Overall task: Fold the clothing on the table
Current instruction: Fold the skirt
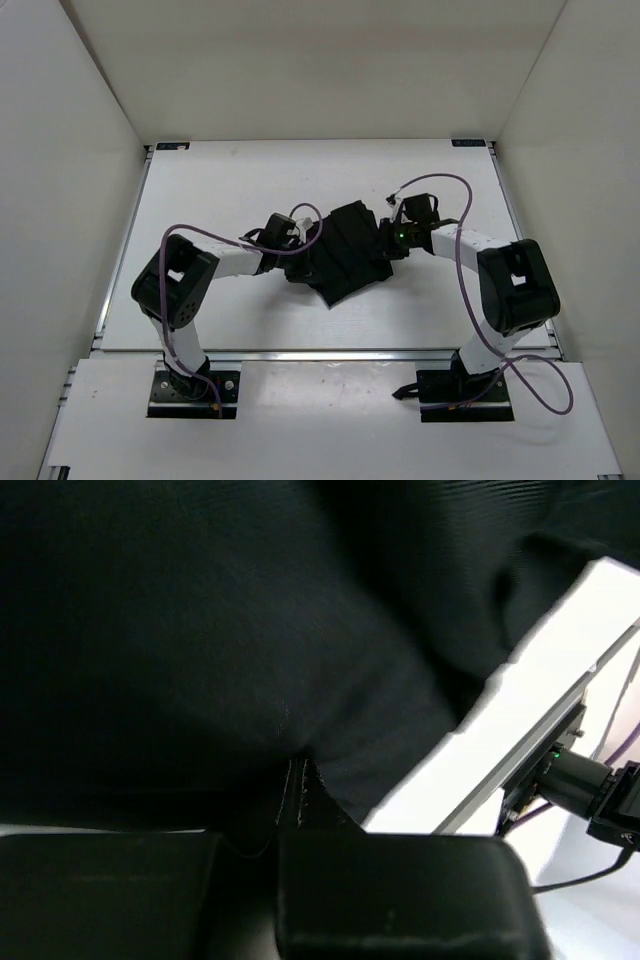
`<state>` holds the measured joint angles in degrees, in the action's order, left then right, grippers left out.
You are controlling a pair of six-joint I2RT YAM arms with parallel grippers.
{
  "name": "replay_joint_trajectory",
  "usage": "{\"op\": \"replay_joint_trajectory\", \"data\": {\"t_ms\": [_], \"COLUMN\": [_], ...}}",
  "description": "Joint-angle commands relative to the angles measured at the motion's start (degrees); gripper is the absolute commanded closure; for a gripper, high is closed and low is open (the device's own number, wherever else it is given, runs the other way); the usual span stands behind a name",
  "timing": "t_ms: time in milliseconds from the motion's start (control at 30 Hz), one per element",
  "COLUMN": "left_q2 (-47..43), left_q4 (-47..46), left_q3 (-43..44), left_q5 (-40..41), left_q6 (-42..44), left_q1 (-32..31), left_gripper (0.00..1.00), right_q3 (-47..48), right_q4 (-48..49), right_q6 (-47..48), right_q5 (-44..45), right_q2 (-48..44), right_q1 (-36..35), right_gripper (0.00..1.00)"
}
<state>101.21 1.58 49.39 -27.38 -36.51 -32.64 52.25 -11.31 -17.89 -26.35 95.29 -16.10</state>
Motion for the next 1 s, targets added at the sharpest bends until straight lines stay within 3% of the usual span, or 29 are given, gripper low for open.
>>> {"op": "replay_joint_trajectory", "data": {"t_ms": [0, 33, 233, 300, 367, 400, 467, 533, 600, 700, 800, 967], "left_q2": [-1.2, -1.9, -7.6, -9.8, -12.4, -13.3, -13.6, -13.7, -15.9, -21.6, -28.2, -32.6], "left_q4": [4.8, 5.0, 9.4, 11.6, 15.4, 19.6, 31.7, 36.9, 39.2, 38.2, 35.0, 34.7], "left_q3": [5.1, 6.2, 13.1, 14.6, 16.1, 17.8, 22.7, 23.7, 20.9, 13.8, 7.9, 3.3], "left_q5": [3.4, 3.8, -0.2, -1.0, 0.6, 4.5, 19.7, 29.9, 34.2, 31.8, 27.9, 24.7], "left_q6": [2.8, 2.7, 4.7, 5.2, 9.1, 10.9, 18.7, 22.9, 25.1, 23.9, 23.4, 19.6], "left_q1": [1.4, 1.8, 8.3, 11.6, 13.8, 14.3, 13.1, 11.6, 12.9, 17.1, 17.9, 15.9], "left_gripper": [1.0, 1.0, 0.68, 0.47, 0.36, 0.28, 0.2, 0.05, 0.01, 0.01, 0.02, 0.01], "right_q3": [3.4, 3.6, 5.6, 7.5, 9.3, 10.7, 12.7, 14.2, 14.4, 10.7, 4.2, 1.8], "right_q4": [3.1, 4.9, 5.1, 2.3, -3.2, -7.9, -17.7, -22.6, -25.5, -23.9, -18.5, -21.2], "right_q6": [0.6, -0.5, -2.8, -1.2, 0.0, 1.6, 3.6, 5.1, 5.6, 4.7, 3.3, 4.6], "right_q5": [-2.7, -5.2, -4.8, -6.4, -3.7, -0.3, 6.4, 8.9, 11.8, 15.4, 13.3, 8.9], "right_q2": [-3.4, -4.6, -16.4, -17.8, -17.8, -17.2, -15.1, -12.3, -11.8, -15.0, -20.0, -19.9], "right_q1": [2.8, 4.1, 8.4, 10.0, 12.0, 12.3, 12.8, 13.3, 12.7, 11.0, 12.7, 17.6], "right_gripper": [0.77, 0.73, 0.37, 0.32, 0.31, 0.31, 0.3, 0.28, 0.24, 0.19, 0.18, 0.18]}}
